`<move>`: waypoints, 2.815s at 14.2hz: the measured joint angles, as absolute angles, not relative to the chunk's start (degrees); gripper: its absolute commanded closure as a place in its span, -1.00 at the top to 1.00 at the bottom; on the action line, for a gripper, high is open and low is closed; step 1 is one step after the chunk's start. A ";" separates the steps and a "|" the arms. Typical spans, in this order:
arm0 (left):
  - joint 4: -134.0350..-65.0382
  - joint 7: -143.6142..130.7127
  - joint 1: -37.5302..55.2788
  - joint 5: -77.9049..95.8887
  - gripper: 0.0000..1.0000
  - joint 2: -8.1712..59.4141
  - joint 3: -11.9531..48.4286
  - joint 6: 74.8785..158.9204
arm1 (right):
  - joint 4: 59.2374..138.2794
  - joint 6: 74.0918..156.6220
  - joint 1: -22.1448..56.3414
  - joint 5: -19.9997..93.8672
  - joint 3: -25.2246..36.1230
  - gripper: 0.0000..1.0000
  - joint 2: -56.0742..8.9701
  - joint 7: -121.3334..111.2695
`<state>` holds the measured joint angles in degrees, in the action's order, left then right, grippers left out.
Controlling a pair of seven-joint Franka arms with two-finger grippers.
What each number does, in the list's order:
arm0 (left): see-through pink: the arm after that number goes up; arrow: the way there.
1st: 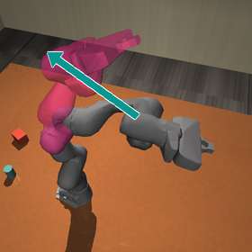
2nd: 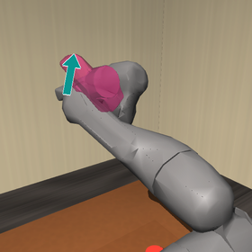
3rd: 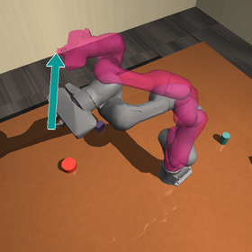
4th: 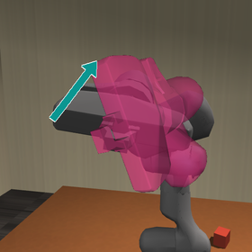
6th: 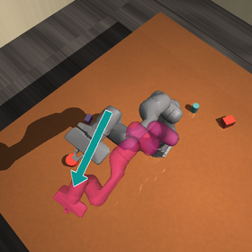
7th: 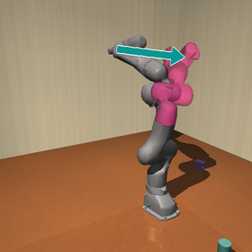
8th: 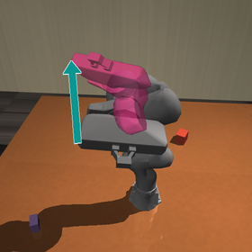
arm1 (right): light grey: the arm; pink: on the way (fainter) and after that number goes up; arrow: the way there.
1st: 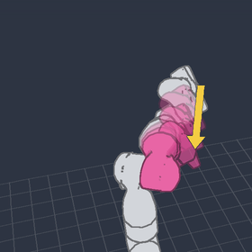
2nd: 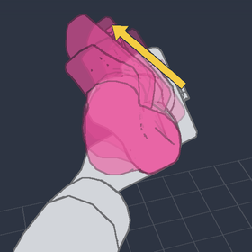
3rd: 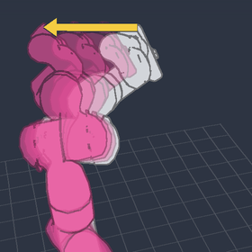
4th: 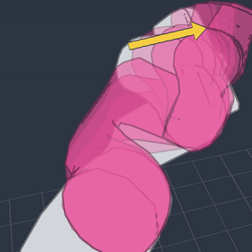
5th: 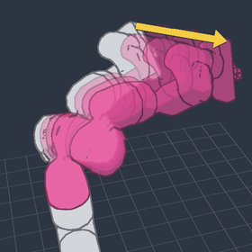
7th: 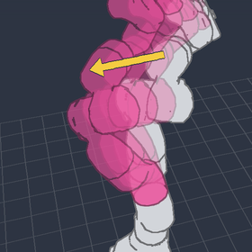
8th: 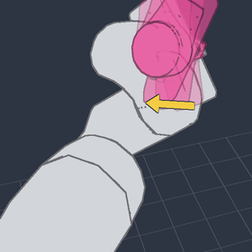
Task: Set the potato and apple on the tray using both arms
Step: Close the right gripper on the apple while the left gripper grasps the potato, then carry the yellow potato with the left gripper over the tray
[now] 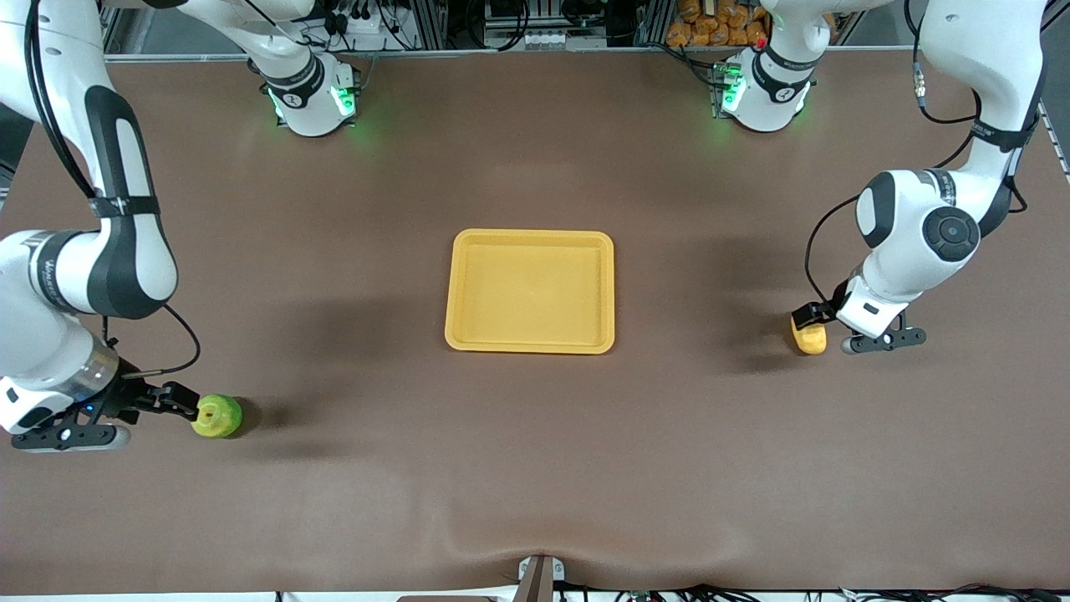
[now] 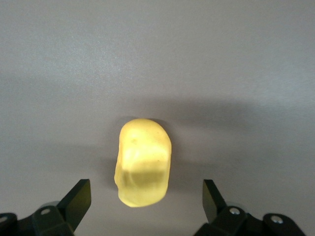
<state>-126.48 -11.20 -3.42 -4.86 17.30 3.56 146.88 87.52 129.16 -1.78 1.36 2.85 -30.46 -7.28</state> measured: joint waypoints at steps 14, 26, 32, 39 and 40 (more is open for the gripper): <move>-126.31 -11.20 -4.01 -5.34 0.79 21.52 3.49 151.02 | 87.54 133.66 -4.13 1.43 3.07 1.00 -39.07 -7.20; -125.42 -11.20 -3.93 -5.54 -0.61 22.17 3.51 151.01 | 87.50 133.60 -4.71 2.06 2.29 1.00 -42.17 -4.86; -121.52 -11.09 -3.61 -5.71 -0.75 21.94 5.75 145.18 | 87.51 133.78 -4.70 2.04 2.20 1.00 -43.53 -4.68; -112.93 -11.23 -2.81 -5.72 -0.78 18.04 12.43 126.32 | 87.46 137.50 -4.70 2.02 2.20 -0.57 -45.36 -4.69; -111.32 -11.25 -2.46 -5.72 -0.80 17.73 13.30 123.88 | 87.28 137.47 -4.70 2.02 2.20 -0.79 -45.29 -4.69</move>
